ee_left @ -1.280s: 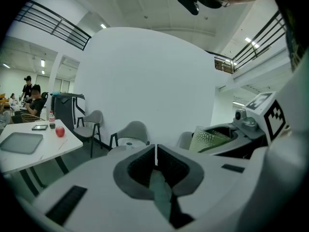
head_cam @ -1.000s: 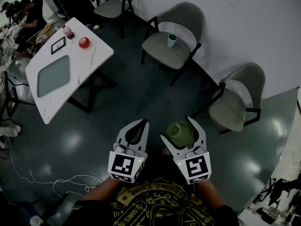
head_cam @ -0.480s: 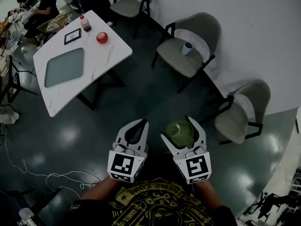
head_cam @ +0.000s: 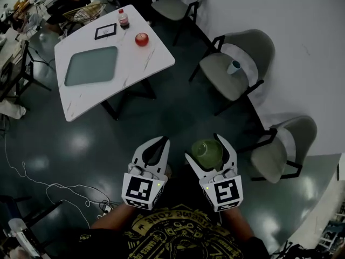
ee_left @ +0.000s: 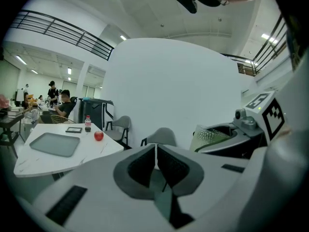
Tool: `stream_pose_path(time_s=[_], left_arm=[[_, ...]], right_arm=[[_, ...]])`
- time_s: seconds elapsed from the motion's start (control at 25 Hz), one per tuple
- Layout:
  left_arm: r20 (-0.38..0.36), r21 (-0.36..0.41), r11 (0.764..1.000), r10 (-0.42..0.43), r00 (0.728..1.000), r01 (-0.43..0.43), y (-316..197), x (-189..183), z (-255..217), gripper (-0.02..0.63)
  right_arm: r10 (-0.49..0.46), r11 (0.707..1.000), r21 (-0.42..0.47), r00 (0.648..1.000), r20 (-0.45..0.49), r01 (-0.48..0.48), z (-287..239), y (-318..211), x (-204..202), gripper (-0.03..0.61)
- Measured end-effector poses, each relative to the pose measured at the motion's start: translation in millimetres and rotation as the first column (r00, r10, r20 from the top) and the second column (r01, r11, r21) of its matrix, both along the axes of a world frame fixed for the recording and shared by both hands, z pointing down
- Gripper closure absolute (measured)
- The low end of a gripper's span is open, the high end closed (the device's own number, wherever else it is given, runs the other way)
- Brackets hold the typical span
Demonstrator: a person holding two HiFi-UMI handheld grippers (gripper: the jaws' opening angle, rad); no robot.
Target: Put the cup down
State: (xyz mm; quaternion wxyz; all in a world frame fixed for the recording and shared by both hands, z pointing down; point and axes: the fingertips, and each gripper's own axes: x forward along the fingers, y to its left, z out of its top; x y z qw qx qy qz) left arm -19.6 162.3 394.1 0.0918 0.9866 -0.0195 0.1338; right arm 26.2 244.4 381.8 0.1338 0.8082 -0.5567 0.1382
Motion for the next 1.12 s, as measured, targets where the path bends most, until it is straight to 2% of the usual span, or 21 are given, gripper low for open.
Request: stream_pose_path(time_s=[0.28, 0.48, 0.84, 1.12], left_arm=[[0.010, 0.001, 0.994, -0.112, 0.994, 0.112, -31, 6, 1, 0.589], [0.016, 0.012, 0.979, -0.205, 0.979, 0.205, -53, 23, -3, 0.589], [0.006, 0.026, 0.928, -0.372, 0.928, 0.372, -82, 53, -16, 0.589], [0.017, 0.029, 0.876, -0.482, 0.876, 0.481, -92, 69, -11, 0.589]], right_arm=[[-0.122, 0.993, 0.005, 0.992, 0.014, 0.122, 3, -37, 15, 0.178], [-0.217, 0.976, 0.018, 0.976, 0.026, 0.217, 2, -67, 41, 0.178], [-0.381, 0.924, 0.042, 0.924, 0.031, 0.379, -7, -108, 84, 0.178], [-0.498, 0.867, 0.051, 0.866, 0.037, 0.496, 2, -129, 102, 0.178]])
